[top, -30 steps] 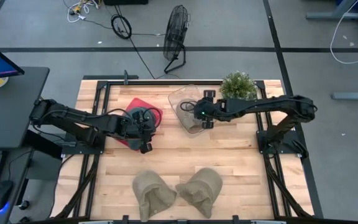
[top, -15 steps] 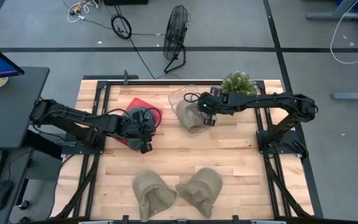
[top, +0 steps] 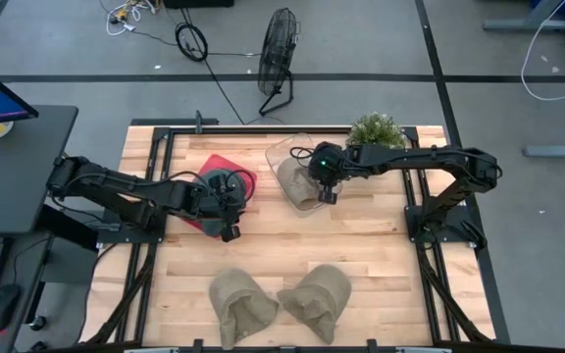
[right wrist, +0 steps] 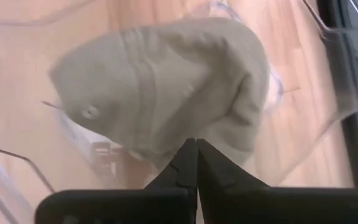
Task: Pick & Place hat
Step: Put the top brown cap into the transparent bin, then put the right brown cap into the transparent bin
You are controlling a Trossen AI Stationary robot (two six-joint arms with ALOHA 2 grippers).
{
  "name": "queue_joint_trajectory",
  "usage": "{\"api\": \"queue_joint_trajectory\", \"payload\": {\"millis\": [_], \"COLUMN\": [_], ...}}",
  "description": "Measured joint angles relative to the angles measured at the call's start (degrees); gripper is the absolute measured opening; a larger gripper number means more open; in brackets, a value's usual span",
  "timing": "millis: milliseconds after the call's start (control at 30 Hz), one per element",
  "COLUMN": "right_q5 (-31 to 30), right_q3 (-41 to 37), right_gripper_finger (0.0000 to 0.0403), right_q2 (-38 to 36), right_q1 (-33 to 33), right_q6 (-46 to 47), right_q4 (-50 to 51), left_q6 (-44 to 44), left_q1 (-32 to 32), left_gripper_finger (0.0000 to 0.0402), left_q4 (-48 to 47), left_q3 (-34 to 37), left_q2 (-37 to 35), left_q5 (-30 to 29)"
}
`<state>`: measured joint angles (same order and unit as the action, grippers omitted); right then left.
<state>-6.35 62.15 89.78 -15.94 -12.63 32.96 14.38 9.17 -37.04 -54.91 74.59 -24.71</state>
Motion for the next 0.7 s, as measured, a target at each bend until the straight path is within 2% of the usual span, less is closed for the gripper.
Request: {"api": "queue_joint_trajectory", "payload": {"millis": [267, 467, 600, 700], "right_q5": [-0.2, 1.4, 6.9, 13.4], "right_q3": [0.0, 0.0, 0.0, 0.0], "right_gripper_finger": [0.0001, 0.0001, 0.0001, 0.0002], "right_q2": [-0.5, -3.3, -5.4, -6.2], "right_q1": [0.3, 6.4, 12.9, 18.1], "right_q6": [0.4, 1.8, 3.9, 9.7], "right_q4": [0.0, 2.4, 4.6, 4.0], "left_q6": [0.0, 0.0, 0.0, 0.0], "left_q1": [0.0, 0.0, 0.0, 0.0], "left_gripper_finger": [0.0160, 0.0160, 0.0160, 0.0160], "left_q4": [0.0, 0.2, 0.5, 0.7], "left_q3": [0.0, 0.0, 0.0, 0.0], "left_q2": [0.0, 0.0, 0.0, 0.0], "left_q5": [0.0, 0.0, 0.0, 0.0]}}
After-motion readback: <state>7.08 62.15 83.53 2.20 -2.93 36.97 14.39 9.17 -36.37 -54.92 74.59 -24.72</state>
